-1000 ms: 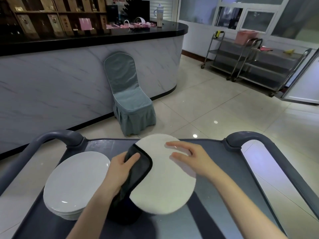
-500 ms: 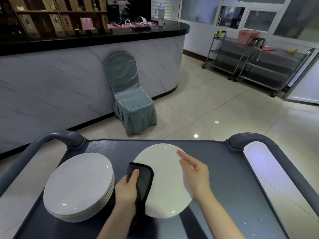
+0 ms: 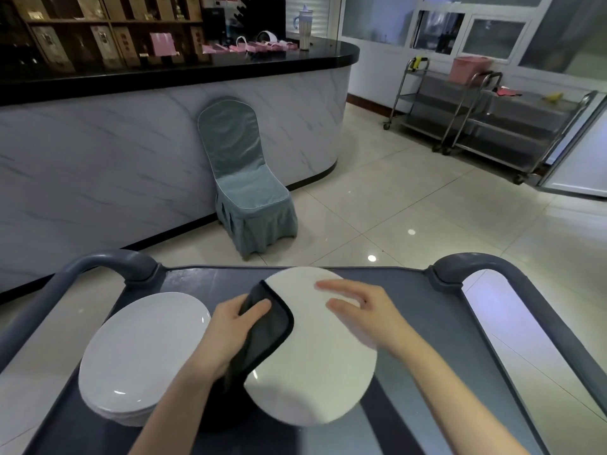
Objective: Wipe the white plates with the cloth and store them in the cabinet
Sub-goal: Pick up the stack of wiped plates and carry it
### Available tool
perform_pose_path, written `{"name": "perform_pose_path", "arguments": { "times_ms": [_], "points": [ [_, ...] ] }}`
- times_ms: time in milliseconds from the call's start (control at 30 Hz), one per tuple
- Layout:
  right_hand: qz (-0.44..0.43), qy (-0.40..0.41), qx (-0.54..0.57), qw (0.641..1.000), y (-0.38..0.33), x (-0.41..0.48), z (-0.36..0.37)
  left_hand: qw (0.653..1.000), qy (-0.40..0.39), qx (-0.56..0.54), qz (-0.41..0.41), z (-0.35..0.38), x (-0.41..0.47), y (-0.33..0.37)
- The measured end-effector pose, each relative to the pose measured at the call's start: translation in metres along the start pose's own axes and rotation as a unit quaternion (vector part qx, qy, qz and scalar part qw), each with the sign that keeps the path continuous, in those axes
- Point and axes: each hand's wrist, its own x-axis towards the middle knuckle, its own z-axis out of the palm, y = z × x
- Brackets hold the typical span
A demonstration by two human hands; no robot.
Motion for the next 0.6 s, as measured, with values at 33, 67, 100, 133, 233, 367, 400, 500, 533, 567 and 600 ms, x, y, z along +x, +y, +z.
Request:
{"name": "perform_pose_path", "arguments": {
  "times_ms": [33,67,100,133,233,367,400,500,533,567,600],
  "points": [
    [0.011,-0.054,-0.021,0.998,-0.004,0.003,-0.002,0.999,-0.043,0.028,0.005,-0.001,0.002,0.006],
    [0.019,-0.089,-0.036,0.995,-0.005,0.004,-0.002,0.995,-0.081,0.059,0.010,-0.001,0.004,0.010],
    [0.022,-0.099,-0.037,0.994,-0.005,0.005,-0.001,0.991,-0.106,0.079,0.014,0.000,0.006,0.011],
    [0.020,-0.089,-0.028,0.995,-0.004,0.004,-0.001,0.990,-0.117,0.080,0.013,0.000,0.008,0.010],
    [0.030,-0.028,0.026,0.999,0.001,0.000,0.001,0.996,-0.082,0.028,-0.013,0.005,0.010,-0.002],
    [0.081,0.071,0.149,0.983,0.026,-0.004,0.012,0.996,0.027,-0.049,-0.076,0.017,0.004,-0.035],
    [0.094,0.108,0.166,0.976,0.032,-0.004,0.016,0.991,0.064,-0.073,-0.094,0.022,0.001,-0.041],
    [0.126,0.220,0.183,0.950,0.044,-0.008,0.033,0.960,0.173,-0.158,-0.154,0.041,-0.012,-0.055],
    [0.135,0.253,0.188,0.940,0.043,-0.010,0.040,0.945,0.202,-0.192,-0.170,0.049,-0.016,-0.058],
    [0.143,0.291,0.192,0.926,0.043,-0.012,0.050,0.930,0.231,-0.218,-0.186,0.057,-0.021,-0.061],
    [0.147,0.333,0.193,0.911,0.042,-0.014,0.062,0.916,0.258,-0.229,-0.205,0.065,-0.025,-0.063]
  ]
}}
